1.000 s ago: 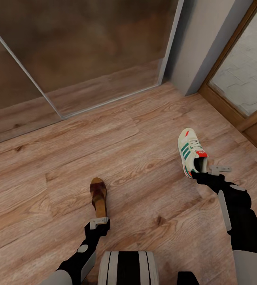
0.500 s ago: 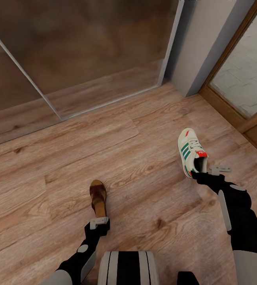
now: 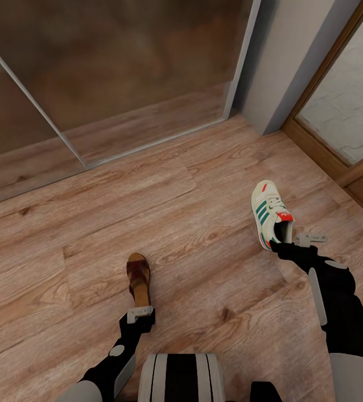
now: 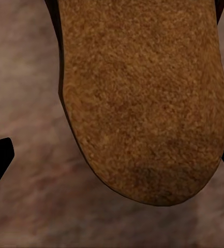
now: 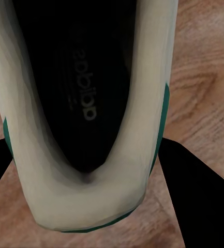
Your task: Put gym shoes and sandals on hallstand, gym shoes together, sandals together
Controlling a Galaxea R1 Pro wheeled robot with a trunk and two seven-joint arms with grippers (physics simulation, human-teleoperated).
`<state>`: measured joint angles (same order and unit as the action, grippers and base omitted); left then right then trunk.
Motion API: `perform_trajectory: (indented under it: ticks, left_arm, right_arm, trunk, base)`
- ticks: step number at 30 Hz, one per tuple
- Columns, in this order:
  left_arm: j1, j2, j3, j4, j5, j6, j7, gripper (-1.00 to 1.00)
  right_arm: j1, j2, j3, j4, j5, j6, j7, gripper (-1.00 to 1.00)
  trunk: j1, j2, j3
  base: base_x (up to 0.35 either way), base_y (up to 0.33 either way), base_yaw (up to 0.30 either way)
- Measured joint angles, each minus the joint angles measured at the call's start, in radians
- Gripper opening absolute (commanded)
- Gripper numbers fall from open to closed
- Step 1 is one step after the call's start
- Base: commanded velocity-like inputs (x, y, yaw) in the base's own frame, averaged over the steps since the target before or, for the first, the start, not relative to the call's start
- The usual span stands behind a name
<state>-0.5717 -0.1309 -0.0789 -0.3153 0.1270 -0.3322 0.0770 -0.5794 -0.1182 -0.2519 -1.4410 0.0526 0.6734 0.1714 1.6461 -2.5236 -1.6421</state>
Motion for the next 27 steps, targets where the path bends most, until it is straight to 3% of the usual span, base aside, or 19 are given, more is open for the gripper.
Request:
perform_trajectory:
  ticks: [20,21,27]
  left_arm:
    - [0.000,0.001,0.000,-0.002,0.001,0.000,0.000,1.00]
    - [0.000,0.001,0.000,-0.002,0.001,0.000,0.001,-1.00]
    - [0.000,0.001,0.000,-0.002,0.004,0.000,0.001,-1.00]
  right_arm:
    - [0.000,0.000,0.000,0.000,0.000,0.000,-0.001,-1.00]
    - [0.000,0.000,0.000,0.000,0.000,0.000,-0.001,-1.00]
    - [0.000,0.000,0.000,0.000,0.000,0.000,-0.001,-1.00]
  trunk:
    - [0.000,0.000,0.000]
    - [0.000,0.000,0.000]
    - [0.000,0.000,0.000]
  base:
    - [0.016,0.000,0.000]
    - [0.000,0.000,0.000]
    - [0.000,0.000,0.000]
